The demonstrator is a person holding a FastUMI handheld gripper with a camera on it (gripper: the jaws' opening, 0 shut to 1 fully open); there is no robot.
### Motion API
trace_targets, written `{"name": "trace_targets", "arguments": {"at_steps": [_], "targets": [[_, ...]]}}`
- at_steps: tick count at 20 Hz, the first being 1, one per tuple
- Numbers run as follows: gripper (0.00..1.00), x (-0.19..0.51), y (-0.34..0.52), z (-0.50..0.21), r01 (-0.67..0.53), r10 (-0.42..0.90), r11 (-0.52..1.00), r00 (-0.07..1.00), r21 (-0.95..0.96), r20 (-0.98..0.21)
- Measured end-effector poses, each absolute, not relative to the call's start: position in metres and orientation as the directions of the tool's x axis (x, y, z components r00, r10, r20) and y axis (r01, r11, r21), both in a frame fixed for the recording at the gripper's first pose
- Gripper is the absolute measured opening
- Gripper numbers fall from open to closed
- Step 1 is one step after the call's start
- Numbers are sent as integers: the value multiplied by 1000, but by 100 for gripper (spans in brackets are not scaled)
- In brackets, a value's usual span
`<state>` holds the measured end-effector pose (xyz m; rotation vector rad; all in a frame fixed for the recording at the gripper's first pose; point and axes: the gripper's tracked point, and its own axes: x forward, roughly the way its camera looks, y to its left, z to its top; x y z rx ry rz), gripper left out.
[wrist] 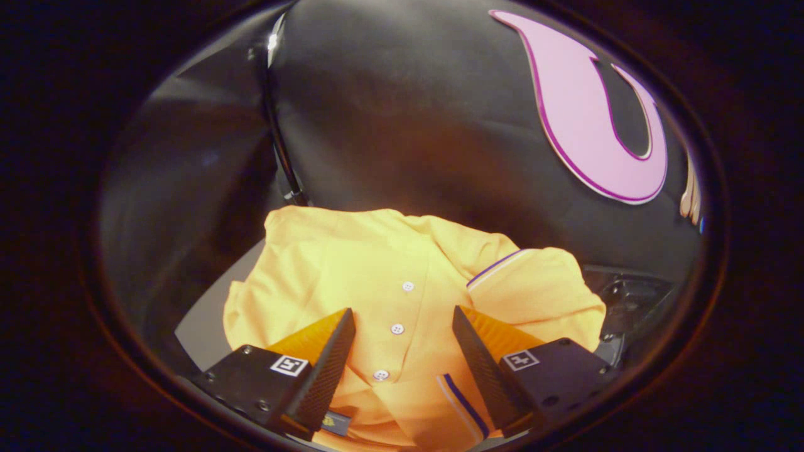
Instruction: Put the clothes into the washing machine and then close the washing machine lid.
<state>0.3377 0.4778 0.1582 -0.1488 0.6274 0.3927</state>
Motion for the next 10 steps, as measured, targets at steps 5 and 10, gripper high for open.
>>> {"name": "trace_targets", "arguments": {"at_steps": [5,10], "targets": [[49,334,483,162,-434,337,901,738,-28,-585],[8,326,479,166,-445,329,893,750,-70,-574]]}}
